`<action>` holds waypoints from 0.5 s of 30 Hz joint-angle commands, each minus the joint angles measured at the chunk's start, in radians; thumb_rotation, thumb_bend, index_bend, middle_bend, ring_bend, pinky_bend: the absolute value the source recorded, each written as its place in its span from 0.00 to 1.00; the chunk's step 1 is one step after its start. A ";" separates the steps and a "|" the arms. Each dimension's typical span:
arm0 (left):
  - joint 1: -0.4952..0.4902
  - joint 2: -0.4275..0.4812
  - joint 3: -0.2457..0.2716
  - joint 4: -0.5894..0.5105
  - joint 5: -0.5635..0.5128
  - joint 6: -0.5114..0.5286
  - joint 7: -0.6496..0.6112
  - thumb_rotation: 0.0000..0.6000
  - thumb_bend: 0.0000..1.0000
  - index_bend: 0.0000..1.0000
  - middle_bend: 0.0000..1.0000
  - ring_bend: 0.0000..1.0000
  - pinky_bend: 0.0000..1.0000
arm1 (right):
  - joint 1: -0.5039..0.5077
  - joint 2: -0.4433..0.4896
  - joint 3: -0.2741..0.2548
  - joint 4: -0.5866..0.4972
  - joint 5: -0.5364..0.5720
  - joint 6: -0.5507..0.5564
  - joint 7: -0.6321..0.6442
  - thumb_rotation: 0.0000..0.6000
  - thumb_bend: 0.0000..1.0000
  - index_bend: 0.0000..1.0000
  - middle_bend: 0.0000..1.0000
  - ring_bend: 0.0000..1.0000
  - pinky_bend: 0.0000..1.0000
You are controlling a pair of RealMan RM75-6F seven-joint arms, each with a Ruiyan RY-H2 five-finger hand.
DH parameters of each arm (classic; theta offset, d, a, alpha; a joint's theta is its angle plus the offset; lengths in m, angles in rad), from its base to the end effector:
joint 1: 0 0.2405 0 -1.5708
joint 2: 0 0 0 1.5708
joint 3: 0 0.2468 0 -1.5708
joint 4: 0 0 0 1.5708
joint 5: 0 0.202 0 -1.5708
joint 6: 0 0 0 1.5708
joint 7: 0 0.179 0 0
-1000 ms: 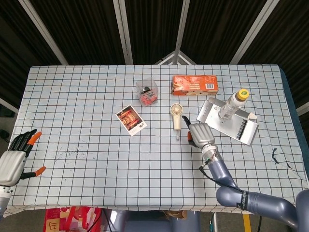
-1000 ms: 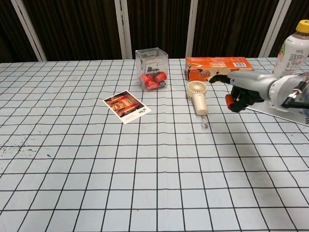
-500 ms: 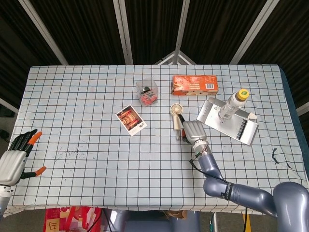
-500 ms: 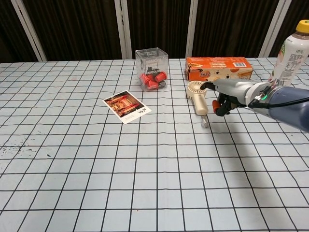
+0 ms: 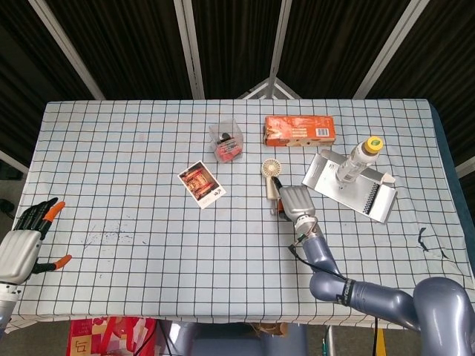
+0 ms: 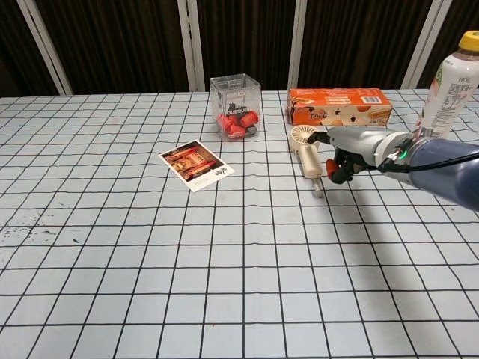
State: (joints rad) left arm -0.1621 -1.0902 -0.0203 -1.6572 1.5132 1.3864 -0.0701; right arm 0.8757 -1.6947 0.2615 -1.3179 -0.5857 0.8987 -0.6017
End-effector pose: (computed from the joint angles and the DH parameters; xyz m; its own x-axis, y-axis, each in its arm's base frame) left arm -0.2834 0.2292 0.1449 0.3256 0.1077 0.9394 0.9443 -0.0864 -0.3174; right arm -0.1472 -0.4041 -0.0567 0.3972 -0.3994 0.8263 -0.9152 -0.1064 0.3886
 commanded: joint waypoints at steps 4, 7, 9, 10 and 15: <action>0.000 0.001 0.001 -0.001 0.002 0.001 -0.002 1.00 0.04 0.00 0.00 0.00 0.00 | 0.003 -0.002 -0.004 0.005 0.016 0.000 -0.002 1.00 0.79 0.00 0.83 0.92 0.91; -0.002 0.000 0.000 -0.002 0.001 -0.001 -0.002 1.00 0.04 0.00 0.00 0.00 0.00 | 0.004 -0.006 -0.008 0.004 0.018 0.002 -0.001 1.00 0.79 0.00 0.83 0.92 0.91; -0.002 0.000 0.000 -0.003 0.000 -0.001 -0.002 1.00 0.04 0.00 0.00 0.00 0.00 | 0.006 -0.011 -0.011 0.007 0.020 0.002 -0.002 1.00 0.79 0.00 0.83 0.92 0.91; -0.002 0.000 0.000 -0.003 0.000 0.000 -0.002 1.00 0.04 0.00 0.00 0.00 0.00 | 0.007 -0.013 -0.012 0.010 0.023 0.002 -0.003 1.00 0.79 0.00 0.83 0.92 0.91; -0.003 0.000 -0.001 -0.003 -0.001 -0.001 -0.005 1.00 0.04 0.00 0.00 0.00 0.00 | 0.012 -0.022 -0.014 0.015 0.028 0.004 -0.003 1.00 0.79 0.00 0.83 0.92 0.91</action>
State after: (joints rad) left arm -0.1646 -1.0904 -0.0211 -1.6600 1.5120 1.3852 -0.0747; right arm 0.8871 -1.7167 0.2472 -1.3031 -0.5579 0.9025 -0.6049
